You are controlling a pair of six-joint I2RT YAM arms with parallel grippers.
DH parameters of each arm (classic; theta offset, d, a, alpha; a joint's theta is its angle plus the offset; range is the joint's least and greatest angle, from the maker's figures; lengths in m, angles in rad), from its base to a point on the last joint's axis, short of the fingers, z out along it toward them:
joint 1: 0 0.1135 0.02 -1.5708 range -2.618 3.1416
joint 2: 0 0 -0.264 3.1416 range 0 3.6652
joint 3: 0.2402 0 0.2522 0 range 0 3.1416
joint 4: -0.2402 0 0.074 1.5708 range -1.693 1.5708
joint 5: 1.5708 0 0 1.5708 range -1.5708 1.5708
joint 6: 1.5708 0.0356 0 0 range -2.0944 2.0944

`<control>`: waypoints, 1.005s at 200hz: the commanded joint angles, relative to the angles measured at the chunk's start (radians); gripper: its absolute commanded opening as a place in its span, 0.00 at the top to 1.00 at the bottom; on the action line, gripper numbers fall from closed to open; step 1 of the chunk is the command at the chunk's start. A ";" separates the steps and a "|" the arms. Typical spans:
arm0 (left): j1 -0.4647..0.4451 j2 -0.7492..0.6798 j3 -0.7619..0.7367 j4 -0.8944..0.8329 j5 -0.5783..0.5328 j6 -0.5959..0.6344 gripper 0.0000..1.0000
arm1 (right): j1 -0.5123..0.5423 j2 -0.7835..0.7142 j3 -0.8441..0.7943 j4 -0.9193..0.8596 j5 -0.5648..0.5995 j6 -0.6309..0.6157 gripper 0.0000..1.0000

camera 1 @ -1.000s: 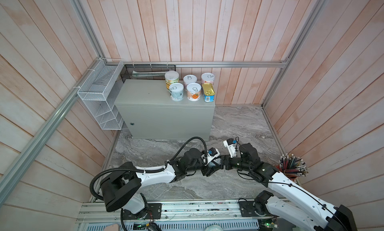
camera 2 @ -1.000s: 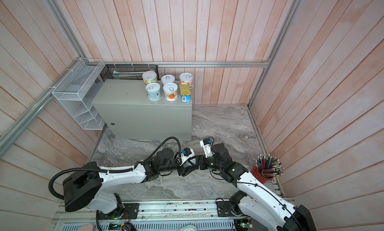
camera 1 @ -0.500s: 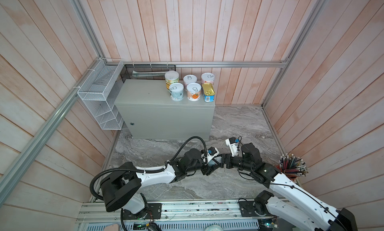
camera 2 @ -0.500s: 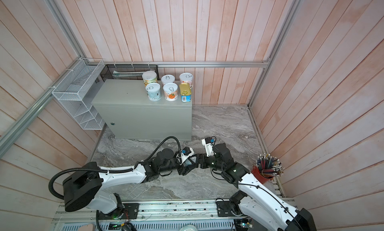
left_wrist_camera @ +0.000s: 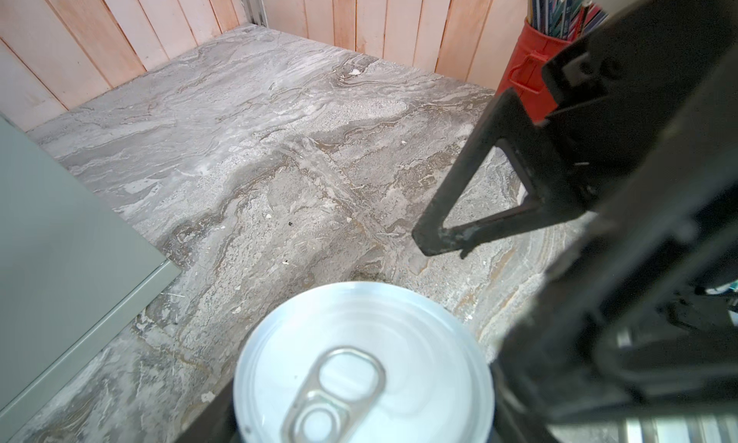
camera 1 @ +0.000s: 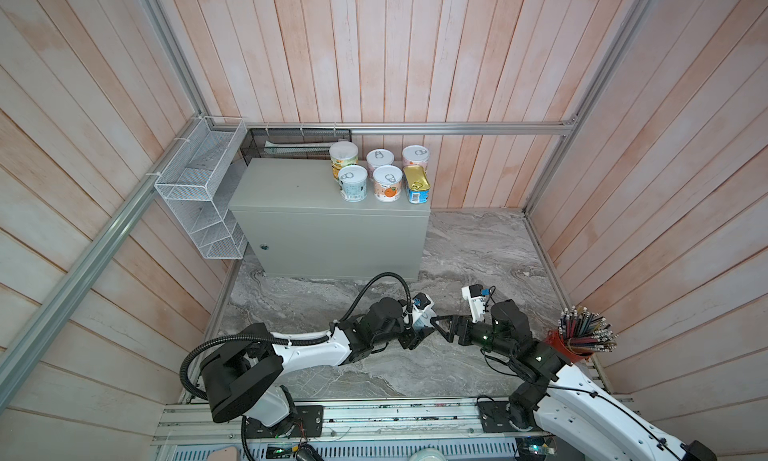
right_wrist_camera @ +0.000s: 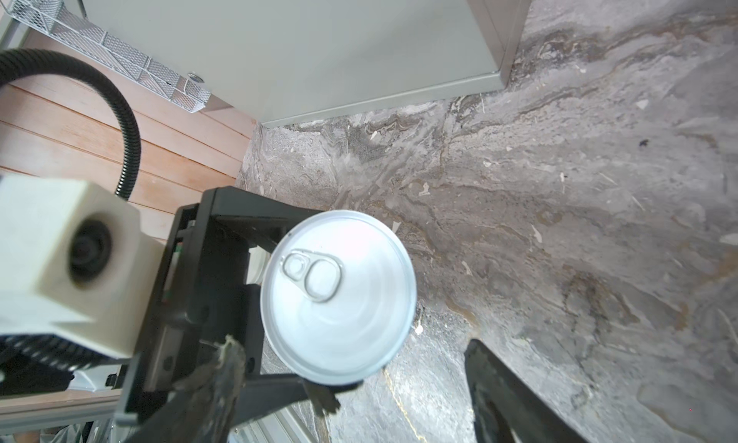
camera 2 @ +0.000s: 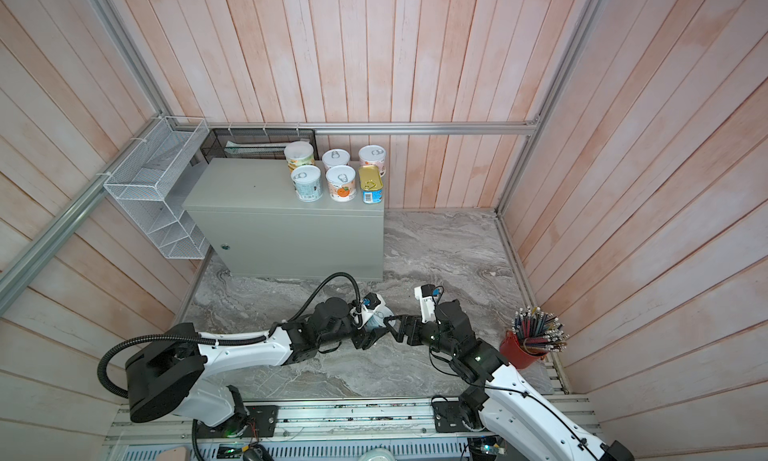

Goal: Place and organize the canned foods onto the counter
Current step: 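Open the right gripper and withdraw it while the left holds the can, then lift the pale pull-tab can with the left gripper up over the cabinet top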

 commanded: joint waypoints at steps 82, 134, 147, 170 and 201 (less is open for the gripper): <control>0.027 -0.154 0.037 -0.026 -0.067 -0.036 0.47 | 0.002 -0.101 -0.054 0.007 0.078 0.082 0.14; 0.040 -0.238 0.202 -0.249 -0.208 -0.061 0.47 | 0.001 -0.143 -0.093 0.035 0.071 0.084 0.14; 0.040 -0.259 0.246 -0.288 -0.242 -0.078 0.47 | 0.001 -0.148 -0.106 0.046 0.073 0.087 0.13; 0.040 -0.310 0.301 -0.329 -0.262 -0.103 0.47 | -0.001 -0.148 -0.122 0.084 0.058 0.091 0.13; 0.092 -0.357 0.401 -0.441 -0.314 -0.112 0.48 | -0.001 -0.146 -0.134 0.110 0.048 0.072 0.12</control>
